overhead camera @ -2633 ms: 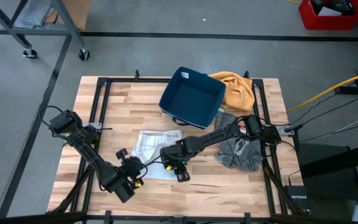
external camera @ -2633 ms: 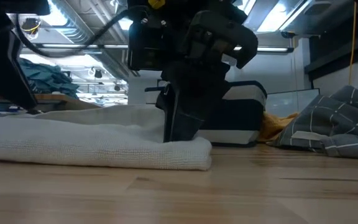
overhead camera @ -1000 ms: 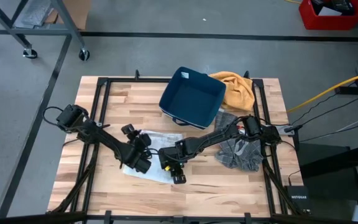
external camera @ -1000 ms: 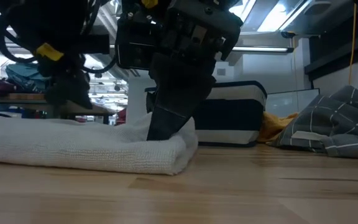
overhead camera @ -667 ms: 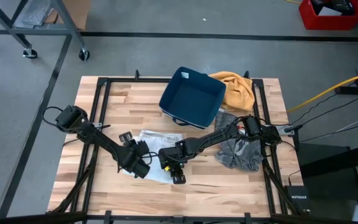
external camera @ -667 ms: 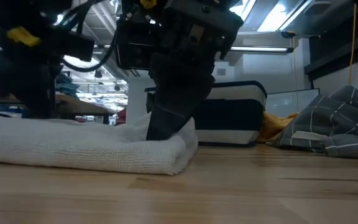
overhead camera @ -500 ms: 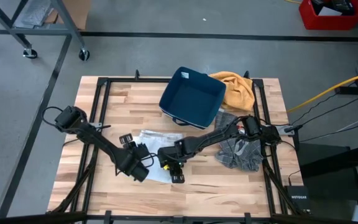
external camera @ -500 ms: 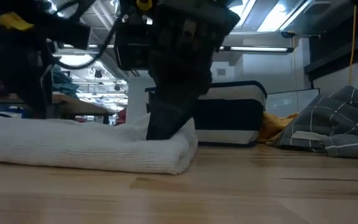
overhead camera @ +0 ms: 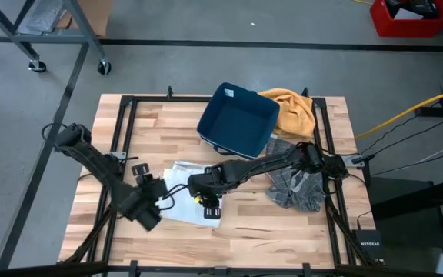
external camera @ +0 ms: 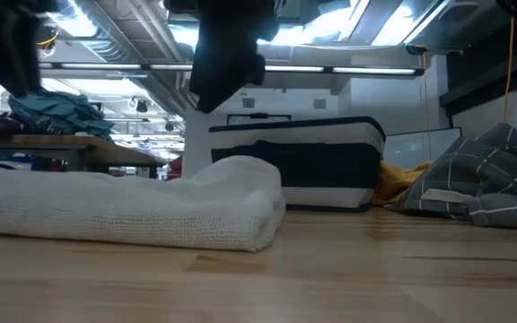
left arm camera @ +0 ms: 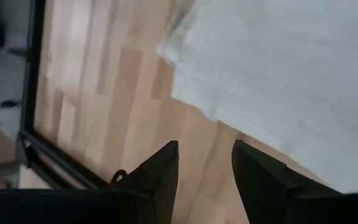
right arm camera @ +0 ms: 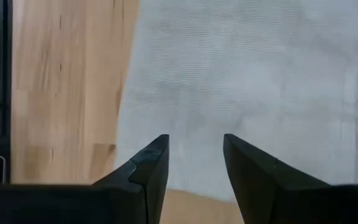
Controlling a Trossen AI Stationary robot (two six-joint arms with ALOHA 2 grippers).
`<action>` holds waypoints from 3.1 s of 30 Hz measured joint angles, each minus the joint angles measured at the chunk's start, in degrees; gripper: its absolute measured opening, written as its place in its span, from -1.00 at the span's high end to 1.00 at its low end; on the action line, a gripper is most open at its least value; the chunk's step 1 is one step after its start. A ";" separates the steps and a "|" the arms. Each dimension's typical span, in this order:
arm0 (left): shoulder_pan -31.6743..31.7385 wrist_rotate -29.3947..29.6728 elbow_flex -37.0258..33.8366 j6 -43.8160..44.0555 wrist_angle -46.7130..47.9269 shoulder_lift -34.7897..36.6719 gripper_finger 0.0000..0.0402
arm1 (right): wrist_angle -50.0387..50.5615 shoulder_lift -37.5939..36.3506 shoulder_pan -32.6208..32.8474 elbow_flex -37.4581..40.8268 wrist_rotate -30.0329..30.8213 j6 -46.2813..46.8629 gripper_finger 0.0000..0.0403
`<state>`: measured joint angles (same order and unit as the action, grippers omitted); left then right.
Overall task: Fold towel
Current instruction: Fold the white patterned towel
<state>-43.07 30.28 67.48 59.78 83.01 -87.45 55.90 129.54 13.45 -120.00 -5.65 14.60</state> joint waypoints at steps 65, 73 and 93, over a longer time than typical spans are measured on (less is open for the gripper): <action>-9.72 4.48 -26.21 -23.99 -51.41 0.69 0.30 | -2.38 12.96 14.76 -0.43 21.61 22.19 0.21; -10.26 4.24 -27.62 -18.55 -53.91 0.69 0.59 | -1.82 13.22 14.64 -1.73 20.18 22.53 0.49; -24.43 -7.52 -13.46 -5.07 -51.43 0.84 0.98 | -5.16 12.97 19.14 -14.81 7.14 34.41 0.92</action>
<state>-67.49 22.76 54.01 54.70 31.57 -86.61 50.74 142.50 32.59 -134.81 1.48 49.01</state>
